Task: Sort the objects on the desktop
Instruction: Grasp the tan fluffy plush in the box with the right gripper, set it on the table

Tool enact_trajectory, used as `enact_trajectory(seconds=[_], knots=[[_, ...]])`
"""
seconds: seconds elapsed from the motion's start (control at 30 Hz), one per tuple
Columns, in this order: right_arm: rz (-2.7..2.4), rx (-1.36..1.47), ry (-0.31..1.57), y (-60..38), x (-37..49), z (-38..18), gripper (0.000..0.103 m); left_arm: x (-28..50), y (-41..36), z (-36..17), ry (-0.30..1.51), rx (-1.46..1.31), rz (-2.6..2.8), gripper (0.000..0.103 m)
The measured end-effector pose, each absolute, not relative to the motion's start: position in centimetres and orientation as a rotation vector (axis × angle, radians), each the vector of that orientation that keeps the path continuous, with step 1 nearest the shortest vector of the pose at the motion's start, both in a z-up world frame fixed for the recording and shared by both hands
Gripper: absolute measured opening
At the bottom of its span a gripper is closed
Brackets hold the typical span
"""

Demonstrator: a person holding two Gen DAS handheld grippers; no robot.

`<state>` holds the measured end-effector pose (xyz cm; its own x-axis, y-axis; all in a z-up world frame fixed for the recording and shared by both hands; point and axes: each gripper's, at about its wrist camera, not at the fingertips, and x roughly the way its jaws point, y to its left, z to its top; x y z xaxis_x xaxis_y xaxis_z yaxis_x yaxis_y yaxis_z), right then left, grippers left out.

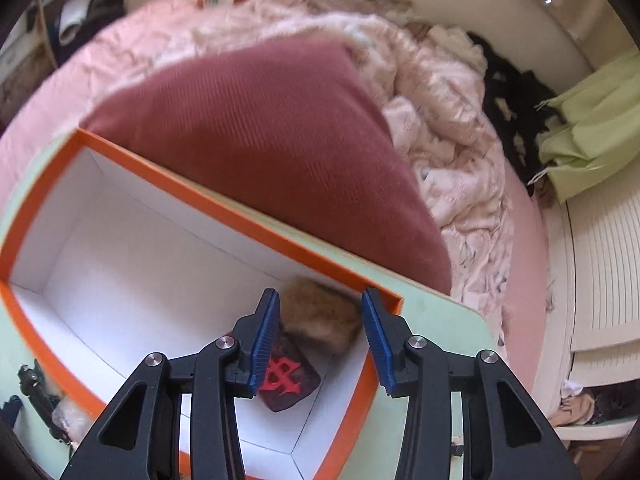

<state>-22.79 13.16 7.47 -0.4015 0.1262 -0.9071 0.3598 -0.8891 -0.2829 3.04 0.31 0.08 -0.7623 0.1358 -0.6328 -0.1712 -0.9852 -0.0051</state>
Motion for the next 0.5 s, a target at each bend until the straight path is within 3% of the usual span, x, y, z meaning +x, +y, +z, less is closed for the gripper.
enact_trajectory(seconds=[0.1, 0.2, 0.33, 0.5], knots=[[-2.409, 1.695, 0.7, 13.4, -23.5, 6.4, 0.041, 3.1, 0.4, 0.1, 0.079, -0.997, 2.804, 0.103], [-2.327, 1.806, 0.578, 13.8, -24.0, 5.0, 0.041, 3.1, 0.4, 0.1, 0.08, -0.996, 2.804, 0.103], [-2.338, 1.776, 0.655, 13.0, -22.9, 4.5, 0.039, 3.1, 0.4, 0.1, 0.08, -0.994, 2.803, 0.103], [-2.412, 1.618, 0.435, 14.0, -21.5, 8.0, 0.038, 3.1, 0.4, 0.1, 0.081, -0.994, 2.802, 0.103]])
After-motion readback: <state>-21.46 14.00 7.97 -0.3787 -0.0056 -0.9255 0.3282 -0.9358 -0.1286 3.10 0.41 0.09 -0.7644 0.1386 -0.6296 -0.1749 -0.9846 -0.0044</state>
